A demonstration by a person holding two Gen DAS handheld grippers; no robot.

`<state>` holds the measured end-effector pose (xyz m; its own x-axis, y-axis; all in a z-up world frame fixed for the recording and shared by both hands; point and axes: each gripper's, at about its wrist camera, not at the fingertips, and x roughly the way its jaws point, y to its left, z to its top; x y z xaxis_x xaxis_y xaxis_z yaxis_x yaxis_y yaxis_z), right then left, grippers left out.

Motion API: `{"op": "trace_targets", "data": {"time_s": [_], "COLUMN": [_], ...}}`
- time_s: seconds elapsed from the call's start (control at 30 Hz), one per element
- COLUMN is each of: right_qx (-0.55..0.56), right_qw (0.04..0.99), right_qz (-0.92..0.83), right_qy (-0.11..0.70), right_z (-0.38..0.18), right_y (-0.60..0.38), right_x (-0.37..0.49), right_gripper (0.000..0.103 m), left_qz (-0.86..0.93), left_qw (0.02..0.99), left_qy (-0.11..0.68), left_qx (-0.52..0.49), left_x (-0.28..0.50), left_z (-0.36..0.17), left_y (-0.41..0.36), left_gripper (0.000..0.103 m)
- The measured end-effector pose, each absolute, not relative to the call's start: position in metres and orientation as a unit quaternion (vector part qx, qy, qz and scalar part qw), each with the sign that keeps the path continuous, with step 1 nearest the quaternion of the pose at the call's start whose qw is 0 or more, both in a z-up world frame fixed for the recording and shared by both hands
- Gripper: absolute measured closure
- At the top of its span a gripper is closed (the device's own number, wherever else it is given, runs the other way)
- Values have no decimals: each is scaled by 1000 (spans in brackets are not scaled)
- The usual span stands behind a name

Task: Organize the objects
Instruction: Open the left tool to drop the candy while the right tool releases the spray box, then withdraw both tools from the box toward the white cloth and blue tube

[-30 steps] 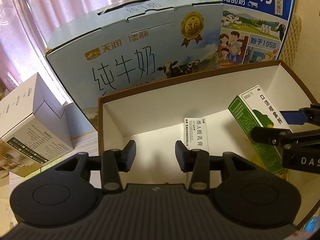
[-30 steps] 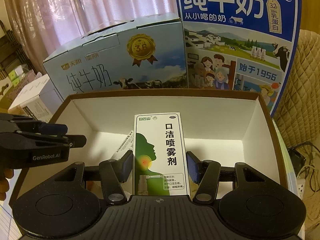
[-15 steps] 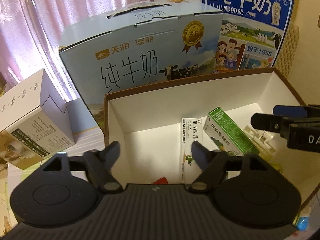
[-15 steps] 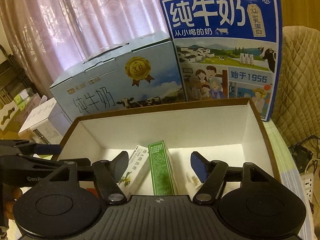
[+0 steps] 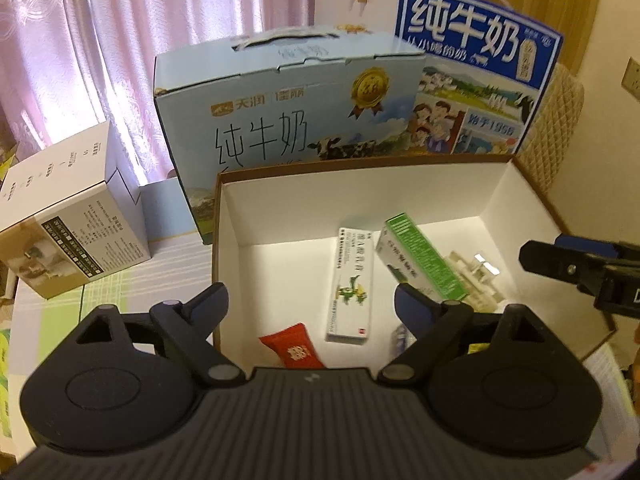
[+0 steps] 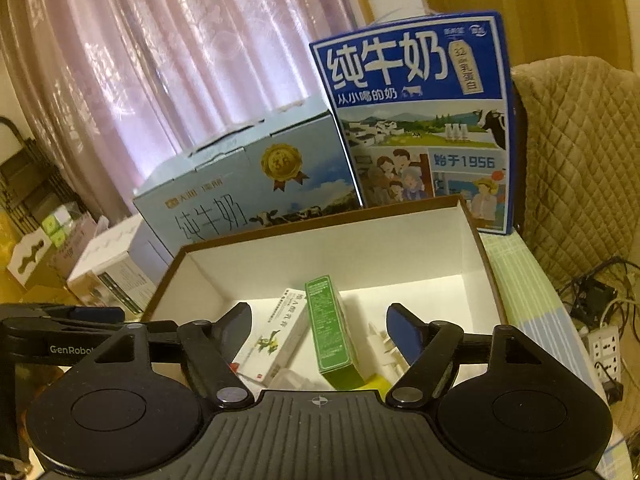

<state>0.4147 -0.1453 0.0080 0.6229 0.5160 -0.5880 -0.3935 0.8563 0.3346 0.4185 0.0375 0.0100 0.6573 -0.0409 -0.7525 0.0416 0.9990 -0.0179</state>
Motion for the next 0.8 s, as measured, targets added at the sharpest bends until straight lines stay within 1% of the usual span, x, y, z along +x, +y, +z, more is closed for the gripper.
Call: {"op": "trace_targets", "data": {"time_s": [0.43, 0.8], "right_qx": [108, 125], "right_qw": [902, 903], "right_qz": [253, 257], "right_qy": [331, 321], "right_z": [39, 56], "right_y": [-166, -191], "right_x": [362, 305], "right_gripper": [31, 31], "left_qz": [-17, -15], "left_qw": [924, 926], "left_qy": [380, 373], "left_qx": [-33, -58], "left_x": [357, 293], "left_z": [51, 65], "left_y": [25, 25], "left_gripper": [14, 14]}}
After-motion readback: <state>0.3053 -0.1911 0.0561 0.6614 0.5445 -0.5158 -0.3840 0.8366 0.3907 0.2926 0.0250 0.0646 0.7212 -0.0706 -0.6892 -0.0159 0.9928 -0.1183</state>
